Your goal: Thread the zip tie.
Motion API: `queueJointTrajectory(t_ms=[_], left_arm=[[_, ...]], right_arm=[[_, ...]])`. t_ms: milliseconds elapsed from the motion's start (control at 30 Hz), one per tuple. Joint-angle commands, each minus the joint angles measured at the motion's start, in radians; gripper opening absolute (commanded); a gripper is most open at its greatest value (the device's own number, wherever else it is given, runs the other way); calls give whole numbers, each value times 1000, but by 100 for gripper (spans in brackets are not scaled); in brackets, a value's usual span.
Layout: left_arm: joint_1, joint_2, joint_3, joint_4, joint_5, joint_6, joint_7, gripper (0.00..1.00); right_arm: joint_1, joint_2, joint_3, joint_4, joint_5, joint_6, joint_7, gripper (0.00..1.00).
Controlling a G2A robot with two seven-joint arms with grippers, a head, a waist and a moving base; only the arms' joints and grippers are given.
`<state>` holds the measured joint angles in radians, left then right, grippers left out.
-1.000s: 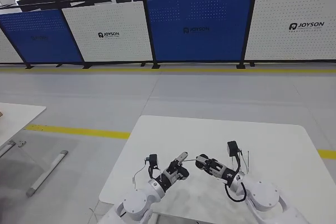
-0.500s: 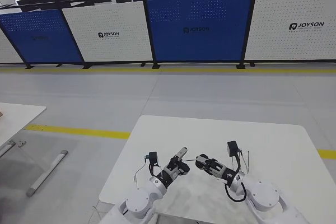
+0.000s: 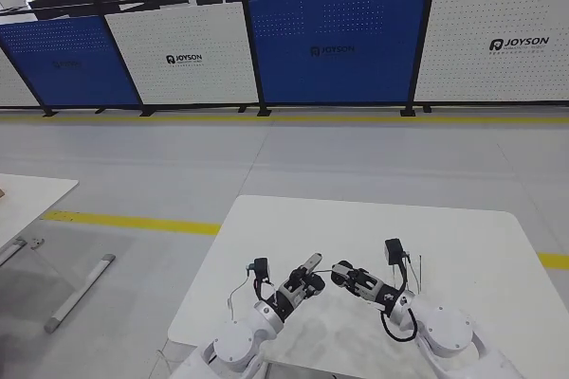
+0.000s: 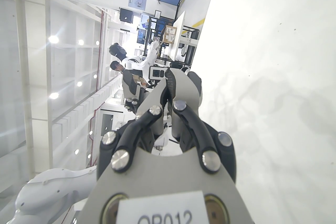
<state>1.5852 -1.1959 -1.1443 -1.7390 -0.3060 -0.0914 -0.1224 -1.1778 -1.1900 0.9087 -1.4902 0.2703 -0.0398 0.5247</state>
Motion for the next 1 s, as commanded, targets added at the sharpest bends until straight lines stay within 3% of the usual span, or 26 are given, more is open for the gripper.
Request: queueJointTrajectory(t_ms=[0, 33, 500, 533, 567, 600, 667, 700, 800, 967], left_arm=[[2, 1, -2, -1, 2, 1, -5, 4], [3, 1, -3, -2, 3, 2, -7, 0], [3, 1, -2, -3, 28, 18, -9, 0], [3, 1, -1, -3, 28, 19, -10, 12], [3, 1, -1, -4, 27, 20, -11, 52], [4, 1, -2, -6, 28, 20, -12, 65], [6, 2, -4, -9, 29, 17, -14, 63], [8, 2, -5, -10, 30, 15, -15, 49], [10, 3, -8, -11, 34, 14, -20, 35], [12, 3, -11, -9, 33, 19, -24, 25]], right_arm=[[0, 0, 0, 0, 0, 0, 0, 0], [0, 0, 0, 0, 0, 0, 0, 0], [0, 0, 0, 0, 0, 0, 0, 0], [0, 0, 0, 0, 0, 0, 0, 0], [0, 0, 0, 0, 0, 0, 0, 0], [0, 0, 0, 0, 0, 0, 0, 0], [0, 0, 0, 0, 0, 0, 0, 0], [0, 0, 0, 0, 0, 0, 0, 0], [0, 0, 0, 0, 0, 0, 0, 0], [0, 0, 0, 0, 0, 0, 0, 0]])
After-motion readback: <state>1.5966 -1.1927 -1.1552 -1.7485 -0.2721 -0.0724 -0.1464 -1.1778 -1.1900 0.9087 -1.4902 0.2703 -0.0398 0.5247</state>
